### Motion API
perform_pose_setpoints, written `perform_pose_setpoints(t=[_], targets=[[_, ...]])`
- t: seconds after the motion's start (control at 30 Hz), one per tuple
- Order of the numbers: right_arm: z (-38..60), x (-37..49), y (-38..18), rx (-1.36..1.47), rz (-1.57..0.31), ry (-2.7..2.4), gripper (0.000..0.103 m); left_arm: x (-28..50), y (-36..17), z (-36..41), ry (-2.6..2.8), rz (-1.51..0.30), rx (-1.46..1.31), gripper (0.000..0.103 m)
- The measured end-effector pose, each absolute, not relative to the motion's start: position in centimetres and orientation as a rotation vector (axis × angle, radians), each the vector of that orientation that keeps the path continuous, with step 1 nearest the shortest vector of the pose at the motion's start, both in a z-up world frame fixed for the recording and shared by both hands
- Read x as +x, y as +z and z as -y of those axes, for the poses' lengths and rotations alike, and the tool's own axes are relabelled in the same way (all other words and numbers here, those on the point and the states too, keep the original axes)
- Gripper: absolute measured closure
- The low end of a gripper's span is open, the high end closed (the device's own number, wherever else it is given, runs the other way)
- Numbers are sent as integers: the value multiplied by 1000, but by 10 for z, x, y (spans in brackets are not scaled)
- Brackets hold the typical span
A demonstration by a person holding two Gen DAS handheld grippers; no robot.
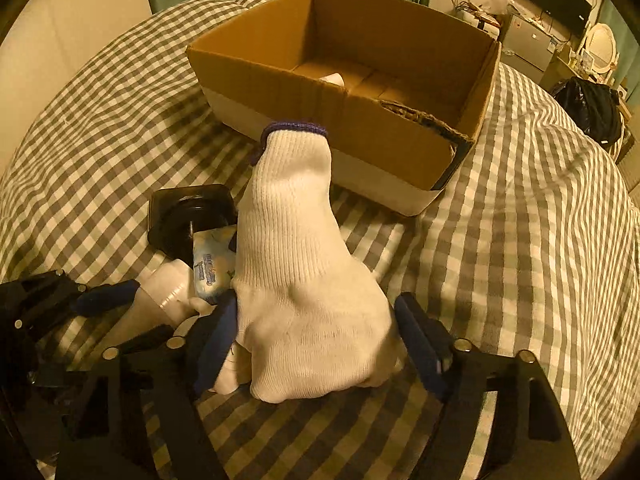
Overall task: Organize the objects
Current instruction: 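Grasp the white glove with the right tool while the left grasps the white bottle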
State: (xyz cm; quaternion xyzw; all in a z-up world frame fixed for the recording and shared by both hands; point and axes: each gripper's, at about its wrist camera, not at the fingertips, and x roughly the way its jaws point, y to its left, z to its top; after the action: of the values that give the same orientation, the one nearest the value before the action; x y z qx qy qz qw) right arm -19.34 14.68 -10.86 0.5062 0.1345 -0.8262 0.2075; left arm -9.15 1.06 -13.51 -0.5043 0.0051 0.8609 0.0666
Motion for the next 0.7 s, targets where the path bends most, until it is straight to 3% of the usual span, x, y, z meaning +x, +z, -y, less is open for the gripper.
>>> perform_pose_setpoints(t=[0.3, 0.7], targets=[[-141, -177, -99, 1336, -422, -2375, 49, -83, -117, -4, 2608, 6, -1507, 63], [-127, -143, -59, 1200, -502, -2446, 50, -74, -76, 4, 2671, 33, -1376, 63]])
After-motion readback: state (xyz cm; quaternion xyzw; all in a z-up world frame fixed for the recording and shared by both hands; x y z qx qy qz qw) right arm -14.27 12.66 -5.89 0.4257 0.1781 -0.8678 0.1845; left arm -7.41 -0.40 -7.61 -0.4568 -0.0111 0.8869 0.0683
